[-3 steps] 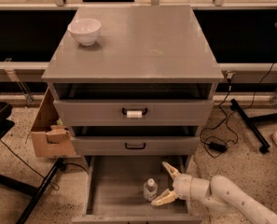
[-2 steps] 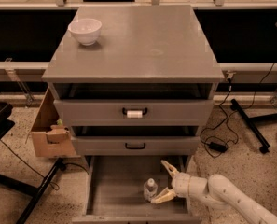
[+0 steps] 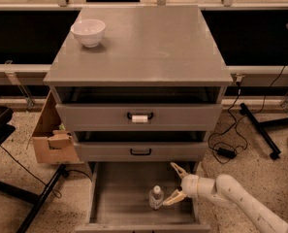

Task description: Pick blue plastic bottle from bottom drawer and place on counter

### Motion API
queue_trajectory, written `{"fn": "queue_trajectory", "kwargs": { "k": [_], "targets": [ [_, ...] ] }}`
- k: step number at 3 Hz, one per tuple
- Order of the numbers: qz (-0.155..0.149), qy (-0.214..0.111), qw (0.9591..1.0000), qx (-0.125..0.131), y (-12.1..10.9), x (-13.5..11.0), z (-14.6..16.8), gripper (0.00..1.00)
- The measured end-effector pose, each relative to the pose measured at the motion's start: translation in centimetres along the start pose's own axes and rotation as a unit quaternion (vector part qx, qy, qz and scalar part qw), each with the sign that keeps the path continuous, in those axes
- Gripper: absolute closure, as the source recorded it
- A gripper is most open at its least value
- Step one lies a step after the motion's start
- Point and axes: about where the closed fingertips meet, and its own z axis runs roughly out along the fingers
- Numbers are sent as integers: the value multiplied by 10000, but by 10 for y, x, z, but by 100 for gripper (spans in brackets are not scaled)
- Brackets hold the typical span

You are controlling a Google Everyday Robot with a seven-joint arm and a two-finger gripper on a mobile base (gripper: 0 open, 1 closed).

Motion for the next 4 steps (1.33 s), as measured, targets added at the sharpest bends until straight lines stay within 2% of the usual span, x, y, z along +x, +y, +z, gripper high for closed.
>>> {"fn": "queue_trajectory", "kwargs": {
  "k": [1, 4],
  "targets": [
    [-27, -64, 10000, -26, -5, 17, 7, 0],
    [453, -511, 9973, -263, 12, 65, 44, 0]
  ]
}}
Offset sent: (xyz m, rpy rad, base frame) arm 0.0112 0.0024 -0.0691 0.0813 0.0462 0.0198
